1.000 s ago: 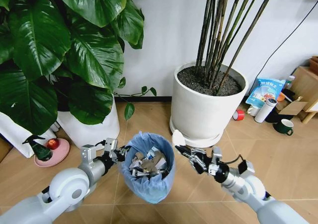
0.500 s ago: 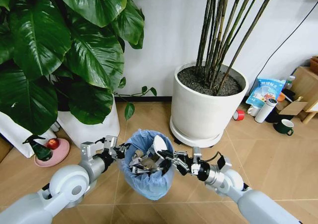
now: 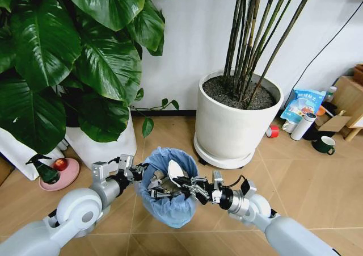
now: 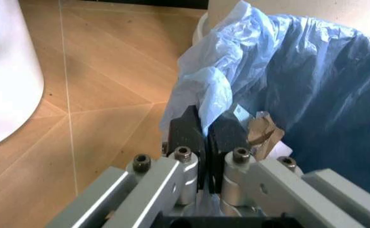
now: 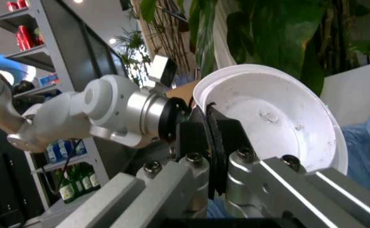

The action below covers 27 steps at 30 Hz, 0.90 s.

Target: Pick up the trash bin and place the garbage on the floor into it.

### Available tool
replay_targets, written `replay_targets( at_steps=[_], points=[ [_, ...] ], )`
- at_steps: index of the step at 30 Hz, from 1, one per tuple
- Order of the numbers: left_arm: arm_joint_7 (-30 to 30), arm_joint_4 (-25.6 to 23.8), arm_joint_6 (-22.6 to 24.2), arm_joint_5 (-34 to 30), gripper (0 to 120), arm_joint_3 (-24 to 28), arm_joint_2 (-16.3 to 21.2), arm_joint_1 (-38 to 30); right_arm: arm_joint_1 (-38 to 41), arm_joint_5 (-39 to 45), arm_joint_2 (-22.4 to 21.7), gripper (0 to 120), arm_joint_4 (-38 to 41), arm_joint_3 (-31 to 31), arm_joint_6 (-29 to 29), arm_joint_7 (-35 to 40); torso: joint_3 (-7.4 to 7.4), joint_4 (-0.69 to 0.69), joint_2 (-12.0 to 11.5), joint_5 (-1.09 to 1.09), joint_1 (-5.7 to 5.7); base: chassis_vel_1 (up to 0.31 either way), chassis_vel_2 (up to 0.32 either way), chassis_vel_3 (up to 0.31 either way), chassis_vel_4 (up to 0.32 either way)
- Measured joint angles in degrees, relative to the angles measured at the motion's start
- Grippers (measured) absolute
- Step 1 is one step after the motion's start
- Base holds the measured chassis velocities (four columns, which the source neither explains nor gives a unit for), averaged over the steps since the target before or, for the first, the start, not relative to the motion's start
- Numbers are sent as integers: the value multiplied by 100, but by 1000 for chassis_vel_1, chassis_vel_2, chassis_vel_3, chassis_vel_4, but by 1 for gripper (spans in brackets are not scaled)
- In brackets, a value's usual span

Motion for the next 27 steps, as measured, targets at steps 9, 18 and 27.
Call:
replay_targets(
  at_steps=[9,18,27],
  points=[
    [-15,-1,7,-29,0,12,-36,-40,62,-3,-38,26,4,8,-33,78,0,0,0,0,0,0,0,0,0],
    [-26,-21,11,-69,0,-1,-14,-50,63,-3,-28,57,-7,4,-54,96,0,0,1,0,0,0,0,0,0],
    [-51,-49,20,-101,0,-59,-4,-35,-47,-261,-188,87,14,130,-192,171,0,0,1,0,0,0,0,0,0]
  ],
)
